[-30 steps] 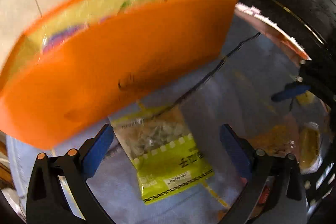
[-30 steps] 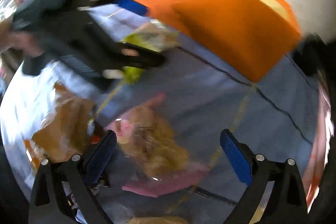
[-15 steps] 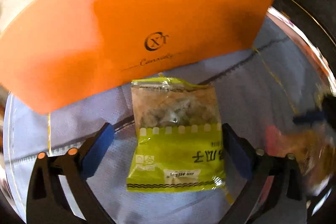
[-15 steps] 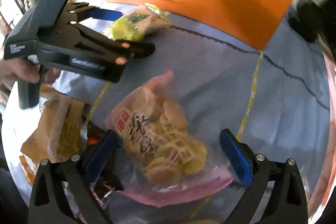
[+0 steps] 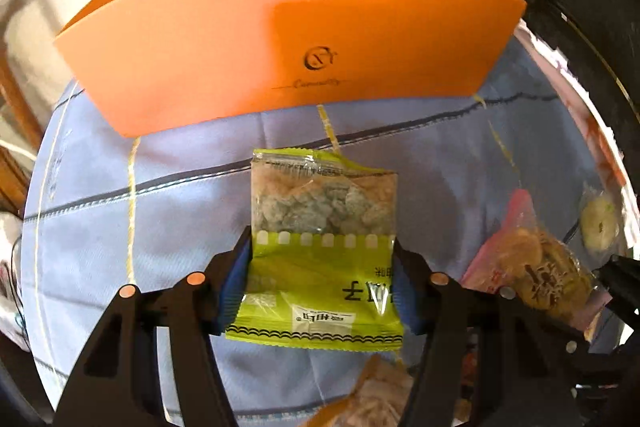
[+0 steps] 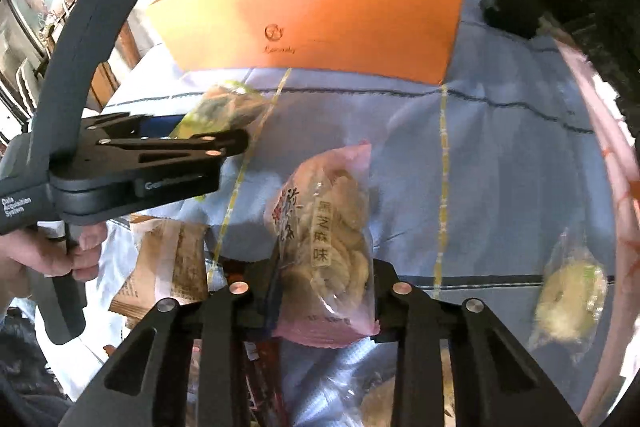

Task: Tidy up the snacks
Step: 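Grasp a yellow-green seed bag with the left tool while the right tool grasps a pink-edged cookie bag, then drop the seed bag into the box with the left tool while the right tool drops the cookie bag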

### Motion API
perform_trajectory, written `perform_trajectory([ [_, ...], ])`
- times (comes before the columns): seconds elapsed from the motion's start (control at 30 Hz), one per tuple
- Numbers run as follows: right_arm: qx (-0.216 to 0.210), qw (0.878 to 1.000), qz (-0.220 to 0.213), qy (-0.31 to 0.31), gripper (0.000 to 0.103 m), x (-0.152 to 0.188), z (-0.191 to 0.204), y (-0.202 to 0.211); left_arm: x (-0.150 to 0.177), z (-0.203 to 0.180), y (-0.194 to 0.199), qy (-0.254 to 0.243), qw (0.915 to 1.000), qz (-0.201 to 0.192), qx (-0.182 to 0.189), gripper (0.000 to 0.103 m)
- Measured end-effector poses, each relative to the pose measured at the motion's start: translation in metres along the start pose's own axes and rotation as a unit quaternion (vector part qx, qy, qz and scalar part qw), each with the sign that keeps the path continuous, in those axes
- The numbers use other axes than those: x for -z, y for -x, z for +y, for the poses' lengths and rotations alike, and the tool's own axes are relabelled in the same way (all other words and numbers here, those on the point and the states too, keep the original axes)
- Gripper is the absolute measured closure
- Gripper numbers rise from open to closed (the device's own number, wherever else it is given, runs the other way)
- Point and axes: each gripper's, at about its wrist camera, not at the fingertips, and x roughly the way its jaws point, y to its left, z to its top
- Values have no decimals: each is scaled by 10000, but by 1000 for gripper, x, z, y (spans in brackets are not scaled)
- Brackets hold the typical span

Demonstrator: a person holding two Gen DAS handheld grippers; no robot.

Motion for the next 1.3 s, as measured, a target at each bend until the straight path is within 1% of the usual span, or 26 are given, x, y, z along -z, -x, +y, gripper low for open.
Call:
perform_trajectory([
  [0.03,195,9998,-66,-35,72,-2,0,6,-2,1,7,41,10000,-44,57,43],
  [0.1,132,9995,-187,-202,72,-3,-8,17,-7,1,22,40,9998,-195,-7,43],
  [0.17,55,9987,-370,-356,72,-8,-12,34,-2,4,34,60,9995,-303,-82,43],
  [0.2,45,9980,-514,-368,72,-12,-13,44,-2,5,38,117,9994,-298,-96,43],
  [0.33,213,9966,-741,-286,72,-28,-10,62,-7,10,60,397,9988,-271,53,43],
  [0.37,285,9960,-797,-275,72,-33,-9,67,-7,12,68,409,9986,-332,25,43],
  [0.43,250,9942,-1010,-255,72,-46,-8,80,-15,15,85,418,9981,-408,-211,43],
  [0.47,256,9935,-1078,-247,72,-51,-8,84,-16,17,95,447,9974,-515,-222,43],
  [0.5,277,9918,-1223,-247,72,-60,-6,91,-23,18,105,465,9967,-641,-171,43],
  [0.57,201,9900,-1357,-320,72,-73,-6,99,-40,20,126,456,9949,-882,-150,43],
  [0.63,30,9875,-1491,-507,72,-94,-11,105,-55,33,145,439,9933,-1058,-179,43],
  [0.67,-75,9858,-1561,-609,72,-107,-12,104,-57,40,154,472,9929,-1082,-179,43],
  [0.7,-158,9835,-1649,-730,72,-123,-16,103,-66,38,160,501,9922,-1135,-155,43],
  [0.73,-92,9828,-1681,-766,72,-134,-16,102,-79,39,167,481,9908,-1246,-194,43],
  [0.8,71,9807,-1800,-761,72,-160,-16,99,-88,44,180,363,9879,-1463,-376,43],
  [0.87,-68,9800,-1799,-846,72,-179,-19,94,-106,36,180,284,9859,-1553,-549,43],
  [0.9,-164,9794,-1791,-914,72,-191,-21,91,-116,34,178,269,9859,-1558,-543,43],
  [0.93,-148,9796,-1780,-918,72,-197,-21,88,-127,32,174,219,9862,-1565,-498,43],
  [1.03,-24,9813,-1770,-761,72,-211,-12,84,-150,26,165,30,9841,-1609,-754,43],
  [1.1,64,9807,-1857,-613,72,-215,-5,87,-156,22,167,-11,9837,-1655,-701,43],
  [1.13,157,9798,-1914,-549,72,-218,-2,87,-159,19,170,-27,9821,-1760,-662,43],
  [1.2,70,9796,-1923,-586,72,-222,-2,87,-160,16,176,-64,9800,-1865,-689,43],
  [1.3,78,9794,-1911,-652,72,-229,-5,84,-166,12,178,-153,9801,-1887,-593,43],
])
